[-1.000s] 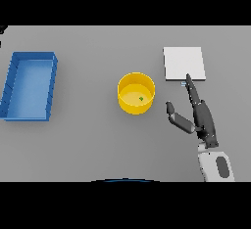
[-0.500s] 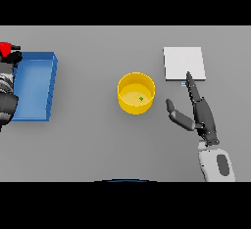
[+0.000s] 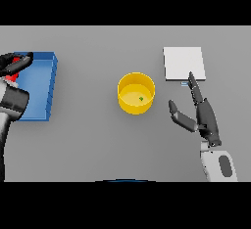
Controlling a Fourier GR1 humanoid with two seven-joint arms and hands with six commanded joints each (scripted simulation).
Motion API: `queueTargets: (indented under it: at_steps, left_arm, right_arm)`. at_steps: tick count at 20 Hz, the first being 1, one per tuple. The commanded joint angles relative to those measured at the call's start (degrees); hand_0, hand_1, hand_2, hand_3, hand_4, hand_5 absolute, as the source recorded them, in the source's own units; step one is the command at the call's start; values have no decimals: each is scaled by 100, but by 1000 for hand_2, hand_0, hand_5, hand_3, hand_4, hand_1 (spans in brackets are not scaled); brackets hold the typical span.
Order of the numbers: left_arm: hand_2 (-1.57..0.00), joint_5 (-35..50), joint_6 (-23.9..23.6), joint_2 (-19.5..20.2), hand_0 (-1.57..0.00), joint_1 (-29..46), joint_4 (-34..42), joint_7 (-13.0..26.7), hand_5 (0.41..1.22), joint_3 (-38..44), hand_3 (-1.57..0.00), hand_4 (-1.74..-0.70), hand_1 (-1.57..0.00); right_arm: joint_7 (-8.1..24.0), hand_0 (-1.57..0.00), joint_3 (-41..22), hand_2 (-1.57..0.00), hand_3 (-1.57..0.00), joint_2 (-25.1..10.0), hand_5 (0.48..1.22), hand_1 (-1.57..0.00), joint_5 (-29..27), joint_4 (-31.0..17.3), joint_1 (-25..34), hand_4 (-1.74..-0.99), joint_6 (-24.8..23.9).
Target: Pick up the red beaker and tilt it to pour out 1 green nut into yellow bowl. Pick up the yellow bowl and place it on the metallic measuring scale.
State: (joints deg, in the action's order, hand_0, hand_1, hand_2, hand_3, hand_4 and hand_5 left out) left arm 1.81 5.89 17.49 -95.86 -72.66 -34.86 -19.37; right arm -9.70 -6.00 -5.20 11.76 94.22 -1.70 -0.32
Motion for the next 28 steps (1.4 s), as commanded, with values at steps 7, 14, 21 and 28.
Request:
queueTargets:
  at_steps: [7,14,21,28]
  left_arm:
    - [-89,127,-521,-110,-107,219,268,35,647,-26,-75,-708,-94]
    - [-18,375,-737,30,-22,225,707,-8,689,113,-15,-710,-19]
    - [-3,278,-724,101,-4,330,1022,-7,667,290,-2,-716,-3]
    - [0,116,-724,286,0,293,1032,-9,684,458,0,-719,0]
  right_arm:
    - [43,1,-10,1,1,-22,688,1,44,-42,28,-1176,4]
    - [171,1,-418,1,1,-490,728,1,695,-32,332,-1153,327]
    - [232,1,-1707,1,1,-1686,703,1,2619,-480,1821,-1233,1249]
    - [-306,1,-2631,1,1,-1943,705,1,3473,-1353,3076,-1212,1943]
